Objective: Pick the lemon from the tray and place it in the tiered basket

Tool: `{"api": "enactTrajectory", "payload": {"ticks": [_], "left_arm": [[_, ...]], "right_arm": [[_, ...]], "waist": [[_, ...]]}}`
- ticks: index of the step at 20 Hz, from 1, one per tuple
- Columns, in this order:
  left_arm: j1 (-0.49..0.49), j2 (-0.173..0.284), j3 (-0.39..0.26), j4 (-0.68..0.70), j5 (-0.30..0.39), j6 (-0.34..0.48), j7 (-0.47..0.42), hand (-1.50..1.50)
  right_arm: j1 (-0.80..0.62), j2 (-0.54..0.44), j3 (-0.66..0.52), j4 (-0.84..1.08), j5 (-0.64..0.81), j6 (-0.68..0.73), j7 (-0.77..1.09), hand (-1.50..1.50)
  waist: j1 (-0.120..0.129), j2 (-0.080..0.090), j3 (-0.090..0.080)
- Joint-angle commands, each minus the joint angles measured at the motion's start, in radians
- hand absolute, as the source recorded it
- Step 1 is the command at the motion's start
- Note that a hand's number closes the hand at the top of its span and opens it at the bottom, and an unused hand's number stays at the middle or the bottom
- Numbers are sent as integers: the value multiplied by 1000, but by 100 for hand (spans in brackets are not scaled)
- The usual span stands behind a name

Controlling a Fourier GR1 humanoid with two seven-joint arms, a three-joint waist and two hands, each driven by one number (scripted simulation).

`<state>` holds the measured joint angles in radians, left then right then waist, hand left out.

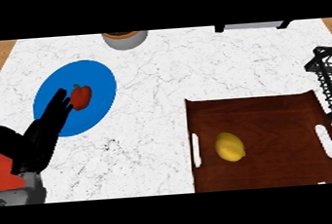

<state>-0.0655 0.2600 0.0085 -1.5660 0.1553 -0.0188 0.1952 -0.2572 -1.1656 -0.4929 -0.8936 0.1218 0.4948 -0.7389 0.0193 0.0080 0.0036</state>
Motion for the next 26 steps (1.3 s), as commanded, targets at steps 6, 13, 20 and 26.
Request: {"api": "enactTrajectory", "payload": {"ticks": [6, 13, 20, 26], "left_arm": [[-56, -2, 2, 4, -9, -7, 55, 0], [-33, -22, 11, 16, -20, -9, 31, 0], [-22, -16, 39, 47, -12, -51, -14, 0], [-18, 1, 70, 41, -7, -64, -5, 0]], "right_arm": [[-166, -19, 145, 183, 79, 70, -117, 150], [-291, 46, 240, 223, 146, 13, -51, 150], [-359, 138, 276, 324, 227, -143, -95, 150], [-422, 200, 264, 415, 261, -269, -131, 150]], "waist": [[1, -3, -2], [3, -3, -3], [2, -3, -3], [5, -1, -2]]}}
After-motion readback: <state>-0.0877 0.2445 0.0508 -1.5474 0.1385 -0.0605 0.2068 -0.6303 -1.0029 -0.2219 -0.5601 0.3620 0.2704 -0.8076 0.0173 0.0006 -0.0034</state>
